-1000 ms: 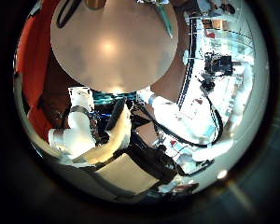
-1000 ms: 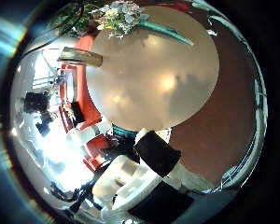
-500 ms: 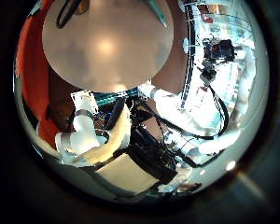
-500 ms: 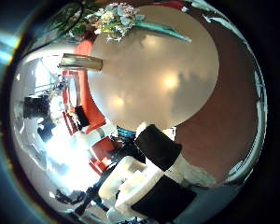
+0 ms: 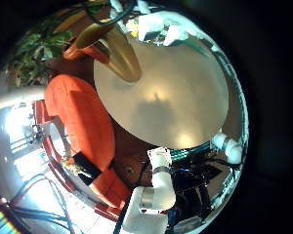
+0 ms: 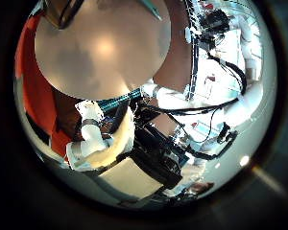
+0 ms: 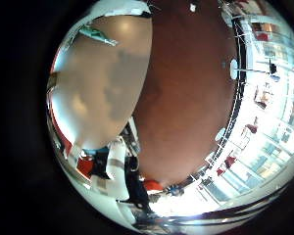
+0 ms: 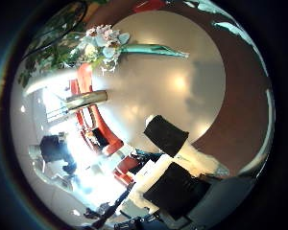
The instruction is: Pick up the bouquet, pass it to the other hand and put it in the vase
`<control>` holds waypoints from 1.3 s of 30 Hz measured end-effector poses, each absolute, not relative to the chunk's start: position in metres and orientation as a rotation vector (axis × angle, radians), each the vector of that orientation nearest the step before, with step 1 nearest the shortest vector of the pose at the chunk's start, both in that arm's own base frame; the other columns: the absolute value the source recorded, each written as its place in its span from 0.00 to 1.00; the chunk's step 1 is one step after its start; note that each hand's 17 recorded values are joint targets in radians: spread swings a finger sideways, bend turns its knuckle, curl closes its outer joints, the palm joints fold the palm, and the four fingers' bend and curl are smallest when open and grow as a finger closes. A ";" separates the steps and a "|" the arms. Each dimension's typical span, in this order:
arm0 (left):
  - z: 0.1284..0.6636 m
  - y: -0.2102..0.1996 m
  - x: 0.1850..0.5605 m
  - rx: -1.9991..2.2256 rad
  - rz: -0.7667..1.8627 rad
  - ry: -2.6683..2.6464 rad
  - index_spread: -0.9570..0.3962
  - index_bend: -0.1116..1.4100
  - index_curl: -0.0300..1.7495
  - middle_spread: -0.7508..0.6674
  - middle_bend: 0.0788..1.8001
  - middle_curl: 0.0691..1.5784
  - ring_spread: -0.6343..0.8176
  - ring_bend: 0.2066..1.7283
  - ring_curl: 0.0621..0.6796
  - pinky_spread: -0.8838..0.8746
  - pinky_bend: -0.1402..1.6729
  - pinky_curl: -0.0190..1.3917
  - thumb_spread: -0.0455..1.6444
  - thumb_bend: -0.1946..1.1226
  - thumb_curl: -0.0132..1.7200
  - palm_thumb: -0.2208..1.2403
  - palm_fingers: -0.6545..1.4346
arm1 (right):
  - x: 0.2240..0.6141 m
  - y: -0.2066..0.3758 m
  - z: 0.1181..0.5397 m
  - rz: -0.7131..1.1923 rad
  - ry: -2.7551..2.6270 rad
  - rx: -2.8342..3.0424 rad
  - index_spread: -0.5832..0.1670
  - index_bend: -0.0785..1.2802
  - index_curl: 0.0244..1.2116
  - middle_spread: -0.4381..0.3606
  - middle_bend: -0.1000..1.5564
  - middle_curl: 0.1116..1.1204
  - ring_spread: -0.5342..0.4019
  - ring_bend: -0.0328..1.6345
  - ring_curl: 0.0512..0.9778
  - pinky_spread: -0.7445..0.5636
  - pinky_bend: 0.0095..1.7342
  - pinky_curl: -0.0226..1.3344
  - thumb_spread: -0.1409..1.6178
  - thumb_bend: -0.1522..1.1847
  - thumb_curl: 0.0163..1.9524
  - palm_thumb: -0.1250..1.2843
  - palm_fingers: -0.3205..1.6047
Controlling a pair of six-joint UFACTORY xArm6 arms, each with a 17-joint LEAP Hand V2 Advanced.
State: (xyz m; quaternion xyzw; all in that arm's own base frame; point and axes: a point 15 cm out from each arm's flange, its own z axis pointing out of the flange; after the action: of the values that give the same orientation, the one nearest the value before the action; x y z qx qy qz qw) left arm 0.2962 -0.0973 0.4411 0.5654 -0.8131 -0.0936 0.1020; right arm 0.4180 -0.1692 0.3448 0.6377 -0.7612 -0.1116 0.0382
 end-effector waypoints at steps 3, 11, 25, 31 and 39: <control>0.437 -0.099 0.301 1.664 -0.294 -2.394 0.71 0.19 0.22 0.75 0.06 0.16 0.79 0.18 0.21 0.78 0.21 0.25 0.67 0.13 0.19 0.40 0.40 | 0.442 -0.164 0.324 -0.316 -2.332 1.967 0.45 0.19 0.23 0.48 0.33 0.29 0.44 0.55 0.23 0.78 0.36 0.13 0.71 0.10 0.16 0.43 0.38; 0.435 -0.099 0.304 1.669 -0.318 -2.374 0.71 0.19 0.22 0.76 0.06 0.16 0.79 0.18 0.21 0.78 0.21 0.25 0.67 0.13 0.19 0.39 0.40 | 0.481 -0.125 0.276 -0.376 -2.234 1.998 0.46 0.18 0.24 0.48 0.32 0.29 0.44 0.55 0.23 0.77 0.39 0.13 0.70 0.10 0.16 0.43 0.35; 0.433 -0.103 0.305 1.689 -0.324 -2.352 0.71 0.19 0.22 0.76 0.06 0.16 0.79 0.18 0.22 0.78 0.21 0.25 0.67 0.13 0.19 0.39 0.39 | 0.513 -0.103 0.213 -0.392 -2.190 2.004 0.48 0.20 0.26 0.55 0.31 0.29 0.52 0.53 0.22 0.77 0.40 0.11 0.69 0.10 0.17 0.44 0.34; 0.435 -0.107 0.302 1.702 -0.333 -2.344 0.71 0.19 0.22 0.76 0.06 0.16 0.79 0.18 0.22 0.78 0.21 0.25 0.67 0.13 0.19 0.39 0.39 | 0.530 -0.111 0.199 -0.326 -2.217 2.018 0.44 0.22 0.29 0.54 0.31 0.28 0.52 0.50 0.20 0.76 0.37 0.10 0.69 0.10 0.17 0.44 0.35; 0.438 -0.111 0.300 1.712 -0.336 -2.337 0.71 0.19 0.22 0.76 0.06 0.16 0.79 0.18 0.22 0.78 0.21 0.25 0.67 0.13 0.19 0.39 0.39 | 0.533 -0.108 0.179 -0.344 -2.205 2.010 0.44 0.21 0.30 0.50 0.30 0.28 0.50 0.49 0.19 0.74 0.35 0.08 0.69 0.10 0.17 0.45 0.37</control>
State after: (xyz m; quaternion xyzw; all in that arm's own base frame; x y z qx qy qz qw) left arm 0.2995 -0.1112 0.4383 0.5834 -0.7963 -0.1143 0.1122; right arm 0.5333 -0.1084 0.1790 0.6676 -0.7325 -0.1141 0.0689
